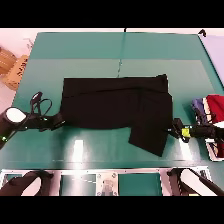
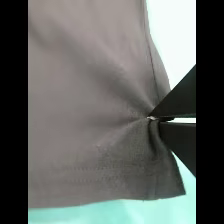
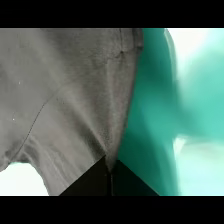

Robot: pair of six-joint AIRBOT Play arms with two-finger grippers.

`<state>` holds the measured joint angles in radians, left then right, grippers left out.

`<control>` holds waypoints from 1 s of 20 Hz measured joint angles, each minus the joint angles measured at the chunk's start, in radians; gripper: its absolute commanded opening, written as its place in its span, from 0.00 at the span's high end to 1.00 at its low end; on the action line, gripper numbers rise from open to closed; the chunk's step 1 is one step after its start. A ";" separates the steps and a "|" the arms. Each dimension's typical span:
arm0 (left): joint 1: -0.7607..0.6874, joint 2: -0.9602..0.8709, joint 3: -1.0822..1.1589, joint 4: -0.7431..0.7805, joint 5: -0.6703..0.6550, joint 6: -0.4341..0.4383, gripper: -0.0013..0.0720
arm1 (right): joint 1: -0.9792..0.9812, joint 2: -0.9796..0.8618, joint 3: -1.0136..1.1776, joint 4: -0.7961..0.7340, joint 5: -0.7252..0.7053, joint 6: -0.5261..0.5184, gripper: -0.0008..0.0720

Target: Fold the shirts.

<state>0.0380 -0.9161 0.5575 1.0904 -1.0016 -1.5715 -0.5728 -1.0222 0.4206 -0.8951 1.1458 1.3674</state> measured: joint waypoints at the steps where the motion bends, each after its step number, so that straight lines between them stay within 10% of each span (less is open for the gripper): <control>1: 0.000 0.000 0.010 0.048 -0.049 -0.012 0.95 | 0.000 0.025 0.001 -0.035 0.011 0.029 0.97; 11: -0.001 -0.008 0.147 0.196 -0.182 -0.034 0.95 | 0.029 0.129 0.163 -0.060 0.087 0.132 0.97; 20: -0.001 -0.313 0.430 0.172 -0.047 0.004 0.95 | 0.219 -0.226 0.578 0.060 -0.060 0.139 0.97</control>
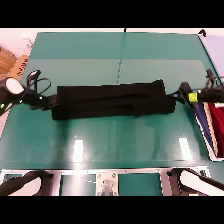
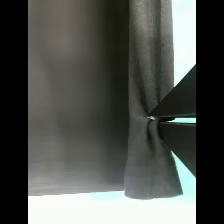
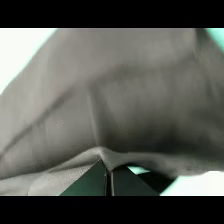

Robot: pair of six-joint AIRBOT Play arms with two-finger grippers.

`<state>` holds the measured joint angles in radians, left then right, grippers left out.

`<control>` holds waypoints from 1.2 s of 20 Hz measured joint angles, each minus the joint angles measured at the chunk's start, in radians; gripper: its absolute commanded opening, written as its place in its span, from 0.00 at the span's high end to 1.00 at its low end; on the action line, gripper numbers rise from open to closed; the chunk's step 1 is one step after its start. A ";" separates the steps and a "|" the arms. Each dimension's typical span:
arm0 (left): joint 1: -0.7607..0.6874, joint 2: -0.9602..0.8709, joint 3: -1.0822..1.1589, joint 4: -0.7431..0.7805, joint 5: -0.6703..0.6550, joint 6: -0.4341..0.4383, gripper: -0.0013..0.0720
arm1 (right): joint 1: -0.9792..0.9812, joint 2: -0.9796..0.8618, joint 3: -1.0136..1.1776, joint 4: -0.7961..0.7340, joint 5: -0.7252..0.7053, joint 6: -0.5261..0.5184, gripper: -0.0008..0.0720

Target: Fold the shirts.

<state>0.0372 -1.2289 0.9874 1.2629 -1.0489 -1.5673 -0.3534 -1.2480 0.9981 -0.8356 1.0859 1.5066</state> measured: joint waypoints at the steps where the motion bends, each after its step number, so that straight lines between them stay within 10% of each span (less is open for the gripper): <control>1: 0.000 -0.055 0.040 -0.016 0.018 0.007 0.95 | 0.016 -0.064 0.057 0.005 -0.016 0.000 0.97; 5: 0.000 -0.276 0.204 -0.102 0.095 0.039 0.95 | 0.063 -0.315 0.258 0.013 -0.053 0.000 0.97; 8: 0.000 -0.399 0.311 -0.141 0.126 0.045 0.93 | 0.079 -0.465 0.364 0.025 -0.070 0.000 0.61; 10: 0.002 -0.440 0.366 -0.154 0.156 0.042 0.90 | 0.082 -0.526 0.412 0.033 -0.071 -0.013 0.59; 11: 0.004 -0.452 0.396 -0.156 0.164 0.039 0.23 | 0.077 -0.546 0.435 0.037 -0.069 -0.029 0.59; 12: 0.008 -0.460 0.425 -0.160 0.178 0.037 0.06 | 0.068 -0.559 0.456 0.037 -0.061 -0.048 0.58; 14: 0.019 -0.472 0.478 -0.162 0.180 0.022 0.07 | 0.039 -0.575 0.501 0.038 -0.014 -0.090 0.30; 22: 0.054 -0.483 0.557 -0.164 0.075 -0.001 0.07 | -0.113 -0.616 0.575 0.034 0.174 -0.206 0.24; 23: 0.055 -0.483 0.558 -0.165 0.060 -0.002 0.22 | -0.120 -0.628 0.577 0.033 0.188 -0.218 0.24; 24: 0.056 -0.483 0.560 -0.165 0.043 -0.003 0.66 | -0.124 -0.645 0.579 0.033 0.208 -0.230 0.24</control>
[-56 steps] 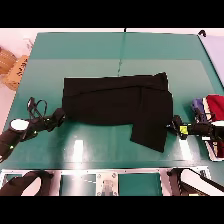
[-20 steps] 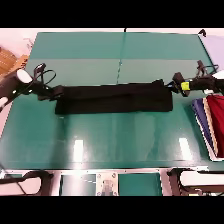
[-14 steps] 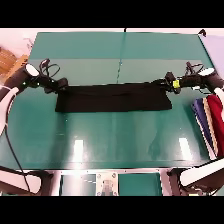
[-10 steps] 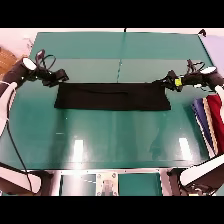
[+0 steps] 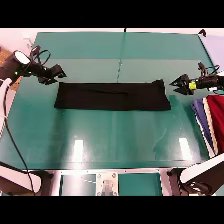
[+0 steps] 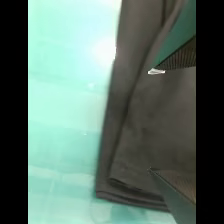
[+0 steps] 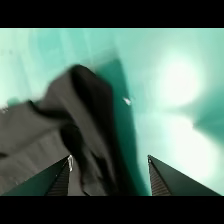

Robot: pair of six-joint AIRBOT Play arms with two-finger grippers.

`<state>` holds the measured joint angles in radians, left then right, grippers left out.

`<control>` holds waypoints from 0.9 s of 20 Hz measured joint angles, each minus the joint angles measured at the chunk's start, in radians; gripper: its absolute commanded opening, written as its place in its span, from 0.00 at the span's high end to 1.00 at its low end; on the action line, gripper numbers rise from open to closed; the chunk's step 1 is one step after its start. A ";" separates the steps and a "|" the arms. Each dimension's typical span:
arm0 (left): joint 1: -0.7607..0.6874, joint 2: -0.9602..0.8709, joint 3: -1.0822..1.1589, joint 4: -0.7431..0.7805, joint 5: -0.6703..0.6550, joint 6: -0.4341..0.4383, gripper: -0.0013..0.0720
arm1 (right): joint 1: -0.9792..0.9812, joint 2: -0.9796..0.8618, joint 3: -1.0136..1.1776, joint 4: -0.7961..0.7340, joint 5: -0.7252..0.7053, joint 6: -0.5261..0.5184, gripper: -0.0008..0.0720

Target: Fold the shirts.

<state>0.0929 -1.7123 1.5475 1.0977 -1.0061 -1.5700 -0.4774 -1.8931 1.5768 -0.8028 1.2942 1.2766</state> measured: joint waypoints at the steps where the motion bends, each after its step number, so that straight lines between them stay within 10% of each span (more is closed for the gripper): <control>1: 0.001 0.000 0.001 -0.003 -0.011 0.000 0.95 | 0.000 -0.017 0.001 0.000 0.015 -0.007 0.24; 7: 0.002 0.000 0.003 -0.073 -0.089 0.051 0.95 | 0.077 -0.093 0.009 0.042 0.072 -0.061 0.28; 9: -0.010 0.000 0.003 -0.118 -0.098 0.076 0.95 | 0.119 -0.103 0.019 0.029 0.064 -0.071 0.86; 10: -0.025 0.000 0.003 -0.138 -0.102 0.090 0.95 | 0.138 -0.109 0.029 0.018 0.061 -0.072 0.96; 18: -0.304 -0.016 0.003 -0.183 0.078 0.162 0.95 | 0.207 -0.034 0.166 0.022 0.126 0.027 0.97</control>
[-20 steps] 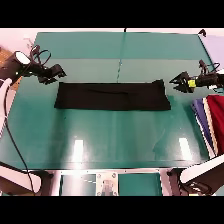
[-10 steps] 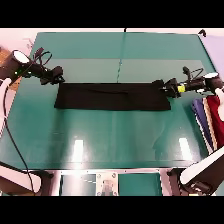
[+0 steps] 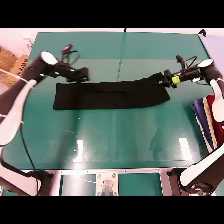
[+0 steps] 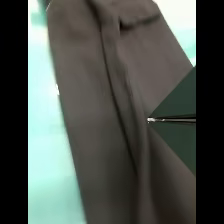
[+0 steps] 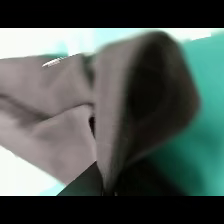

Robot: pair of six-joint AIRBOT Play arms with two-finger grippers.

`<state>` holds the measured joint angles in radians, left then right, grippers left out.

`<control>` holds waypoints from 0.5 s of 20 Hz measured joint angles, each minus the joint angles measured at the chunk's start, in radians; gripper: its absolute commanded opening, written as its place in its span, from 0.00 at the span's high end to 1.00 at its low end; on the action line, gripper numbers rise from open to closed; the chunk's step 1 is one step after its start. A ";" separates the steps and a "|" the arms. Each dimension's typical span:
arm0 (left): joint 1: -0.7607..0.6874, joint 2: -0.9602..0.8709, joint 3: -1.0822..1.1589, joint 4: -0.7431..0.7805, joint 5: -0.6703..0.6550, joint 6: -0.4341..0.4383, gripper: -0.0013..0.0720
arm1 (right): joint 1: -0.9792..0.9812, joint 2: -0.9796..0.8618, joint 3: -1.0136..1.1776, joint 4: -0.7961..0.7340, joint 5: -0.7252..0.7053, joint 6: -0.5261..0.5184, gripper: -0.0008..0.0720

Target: Fold the shirts.

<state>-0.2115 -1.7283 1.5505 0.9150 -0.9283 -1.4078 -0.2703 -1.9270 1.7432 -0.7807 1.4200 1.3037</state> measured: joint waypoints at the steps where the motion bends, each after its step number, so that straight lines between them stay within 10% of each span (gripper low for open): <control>1: -0.042 -0.010 0.000 -0.002 0.040 0.005 0.95 | 0.004 0.030 0.012 0.000 0.021 0.017 0.97; 10: -0.352 -0.233 0.085 -0.125 0.266 0.020 0.95 | 0.043 0.336 0.050 0.005 0.157 0.135 0.97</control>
<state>-0.5636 -1.9610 1.6360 0.7898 -0.6628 -1.3880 -0.2268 -1.5909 1.7931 -0.7761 1.5768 1.4391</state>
